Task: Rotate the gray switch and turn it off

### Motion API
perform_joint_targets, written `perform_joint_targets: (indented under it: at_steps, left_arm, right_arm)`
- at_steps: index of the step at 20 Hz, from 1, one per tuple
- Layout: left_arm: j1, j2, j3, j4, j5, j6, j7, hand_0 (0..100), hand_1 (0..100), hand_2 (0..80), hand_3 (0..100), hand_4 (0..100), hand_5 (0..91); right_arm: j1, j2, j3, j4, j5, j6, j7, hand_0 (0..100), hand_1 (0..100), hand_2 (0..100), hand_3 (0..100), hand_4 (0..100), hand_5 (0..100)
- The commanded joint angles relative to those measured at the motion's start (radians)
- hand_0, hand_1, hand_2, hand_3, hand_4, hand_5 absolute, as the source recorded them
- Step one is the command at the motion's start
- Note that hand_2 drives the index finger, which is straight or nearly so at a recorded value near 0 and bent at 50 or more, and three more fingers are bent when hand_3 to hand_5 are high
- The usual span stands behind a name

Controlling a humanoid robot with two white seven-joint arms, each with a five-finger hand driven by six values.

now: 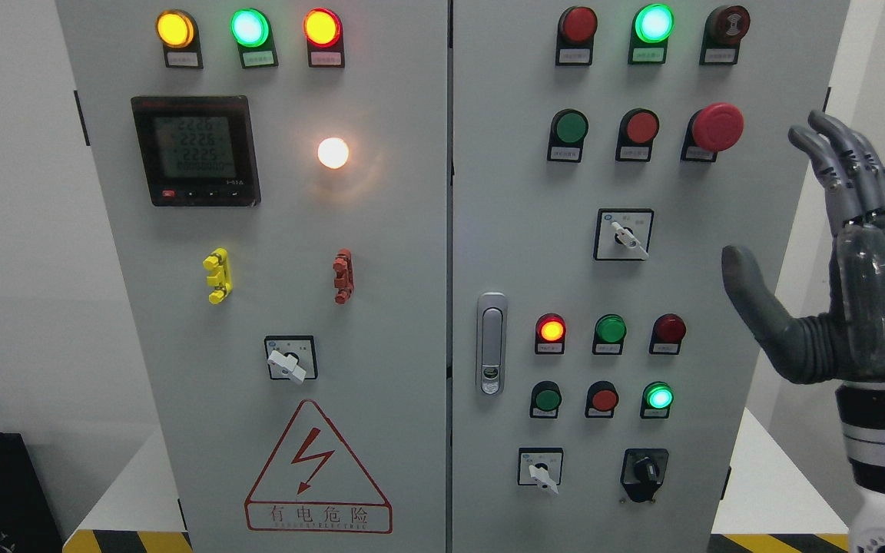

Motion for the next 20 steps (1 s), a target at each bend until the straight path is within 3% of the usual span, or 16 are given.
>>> perform_joint_targets:
  at_steps: [1,4,6,8,12,14,17,20]
  left_arm:
    - [-0.009,0.000,0.008,-0.025,0.020,0.000,0.000,12,39,0.0,0,0,0.0]
    - [-0.009,0.000,0.008,-0.025,0.020,0.000,0.000,12,39,0.0,0,0,0.0]
    - [-0.009,0.000,0.008,-0.025,0.020,0.000,0.000,12,39,0.0,0,0,0.0]
    - [-0.009,0.000,0.008,-0.025,0.020,0.000,0.000,12,39,0.0,0,0,0.0]
    - [-0.009,0.000,0.008,-0.025,0.020,0.000,0.000,12,39,0.0,0,0,0.0]
    - [-0.009,0.001,0.008,-0.025,0.020,0.000,0.000,12,39,0.0,0,0,0.0]
    - [-0.009,0.000,0.008,-0.025,0.020,0.000,0.000,12,39,0.0,0,0,0.0]
    - [-0.009,0.000,0.008,-0.025,0.020,0.000,0.000,12,39,0.0,0,0,0.0]
  right_arm:
    - [0.001,0.008,-0.001,0.002,0.000,0.000,0.000,30,12,0,4,0,0]
    - [0.001,0.010,-0.003,0.002,-0.002,0.000,-0.008,30,12,0,10,3,0]
    - [0.001,0.010,-0.003,0.003,-0.003,0.000,-0.010,30,13,0,18,16,3]
    - [0.000,0.010,-0.003,0.008,-0.005,0.000,-0.008,30,16,1,39,41,37]
    - [0.000,0.014,-0.001,0.015,-0.005,0.000,-0.007,29,23,6,62,60,65]
    - [0.000,0.017,0.000,0.020,-0.005,0.003,-0.007,29,27,18,68,70,82]
    - [0.000,0.020,0.008,0.025,-0.006,0.040,-0.007,27,32,29,73,81,99]
    - [0.000,0.036,0.013,0.026,-0.008,0.072,-0.007,23,30,35,80,90,100]
